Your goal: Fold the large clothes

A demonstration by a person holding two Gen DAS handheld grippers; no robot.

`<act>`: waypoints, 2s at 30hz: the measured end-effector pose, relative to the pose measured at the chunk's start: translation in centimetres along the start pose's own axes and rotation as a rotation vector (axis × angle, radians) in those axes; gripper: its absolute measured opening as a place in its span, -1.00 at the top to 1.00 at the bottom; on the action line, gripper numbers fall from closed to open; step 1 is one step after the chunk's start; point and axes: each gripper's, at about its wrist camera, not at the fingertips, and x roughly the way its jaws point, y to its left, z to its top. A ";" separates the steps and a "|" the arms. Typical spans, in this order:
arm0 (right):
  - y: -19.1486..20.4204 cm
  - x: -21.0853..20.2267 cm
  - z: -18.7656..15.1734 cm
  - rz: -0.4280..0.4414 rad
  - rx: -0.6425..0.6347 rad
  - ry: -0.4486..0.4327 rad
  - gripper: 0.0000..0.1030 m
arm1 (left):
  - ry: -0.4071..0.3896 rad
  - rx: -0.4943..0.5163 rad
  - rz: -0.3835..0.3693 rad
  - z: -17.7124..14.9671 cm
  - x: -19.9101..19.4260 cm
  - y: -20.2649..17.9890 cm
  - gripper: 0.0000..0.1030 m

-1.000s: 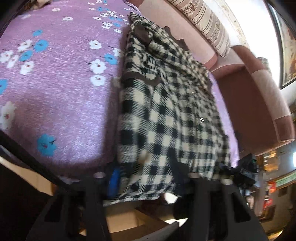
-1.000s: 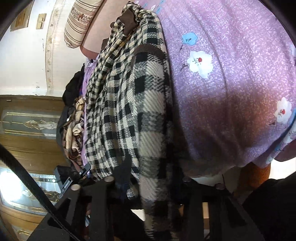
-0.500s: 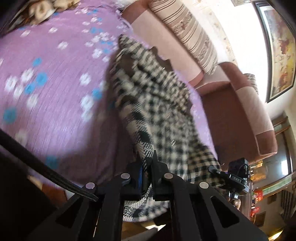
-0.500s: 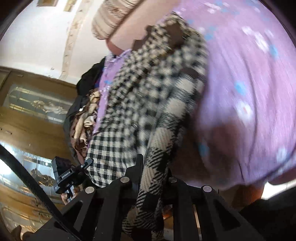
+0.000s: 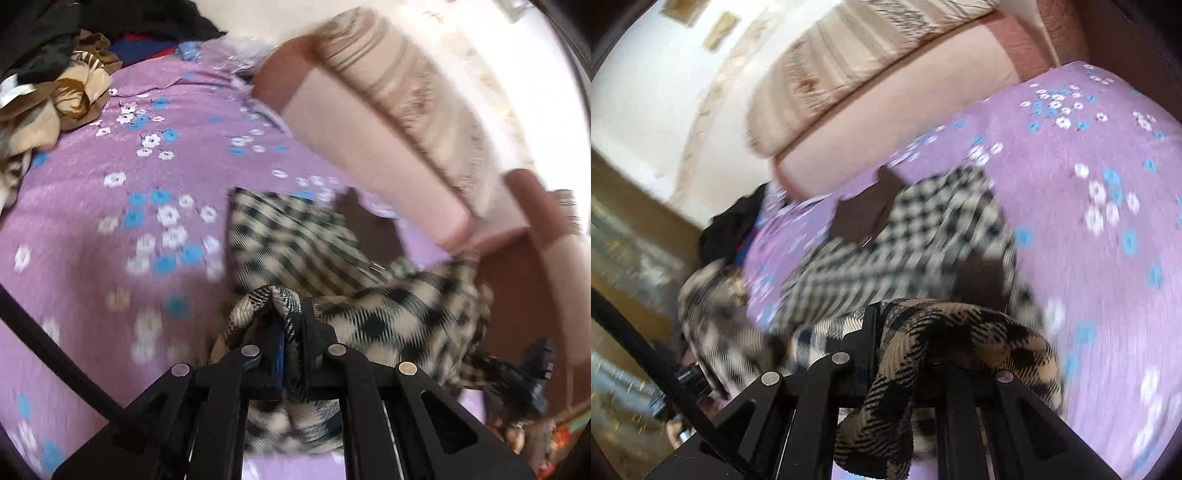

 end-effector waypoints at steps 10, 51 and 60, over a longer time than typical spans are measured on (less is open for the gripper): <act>-5.5 7.4 4.6 -0.055 0.164 0.065 0.73 | 0.068 -0.180 -0.097 3.6 5.5 3.6 0.86; -10.3 -0.4 -7.0 -0.071 0.057 0.088 0.77 | 0.193 0.127 -0.009 -4.3 2.4 5.0 0.76; -11.8 -2.6 -7.8 -0.181 0.080 0.068 0.84 | 0.123 0.251 0.204 -4.6 -2.0 4.3 0.88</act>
